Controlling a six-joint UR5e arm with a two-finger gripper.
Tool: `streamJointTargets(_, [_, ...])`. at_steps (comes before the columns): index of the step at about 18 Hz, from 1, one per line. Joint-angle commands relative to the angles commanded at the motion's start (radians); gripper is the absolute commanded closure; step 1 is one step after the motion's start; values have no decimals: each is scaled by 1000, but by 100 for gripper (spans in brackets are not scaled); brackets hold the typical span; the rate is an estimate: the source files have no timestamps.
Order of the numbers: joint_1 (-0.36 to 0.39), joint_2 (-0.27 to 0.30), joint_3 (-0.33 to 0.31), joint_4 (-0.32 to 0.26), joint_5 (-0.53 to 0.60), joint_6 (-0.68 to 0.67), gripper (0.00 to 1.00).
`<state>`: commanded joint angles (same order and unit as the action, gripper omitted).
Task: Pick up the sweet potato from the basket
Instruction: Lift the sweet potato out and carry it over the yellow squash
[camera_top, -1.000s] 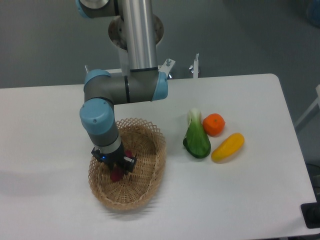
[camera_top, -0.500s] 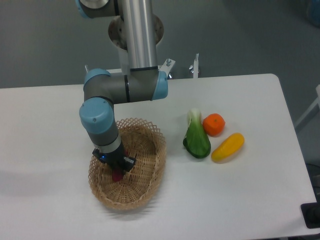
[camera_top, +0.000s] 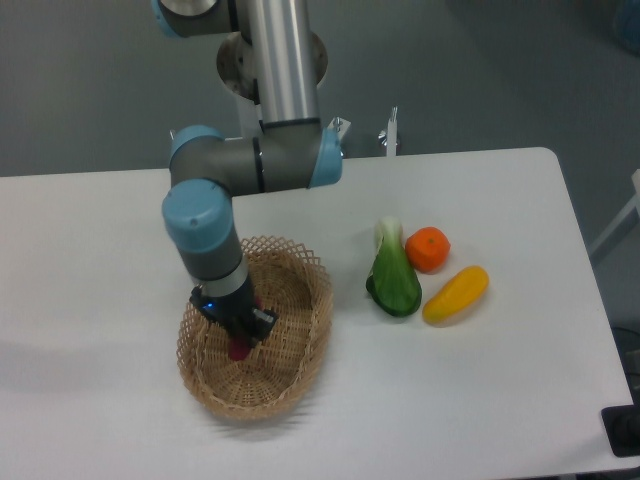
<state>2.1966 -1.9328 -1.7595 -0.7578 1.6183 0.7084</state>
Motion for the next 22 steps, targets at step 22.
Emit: streamJointTargets(22, [469, 75, 350, -413, -153, 582, 67])
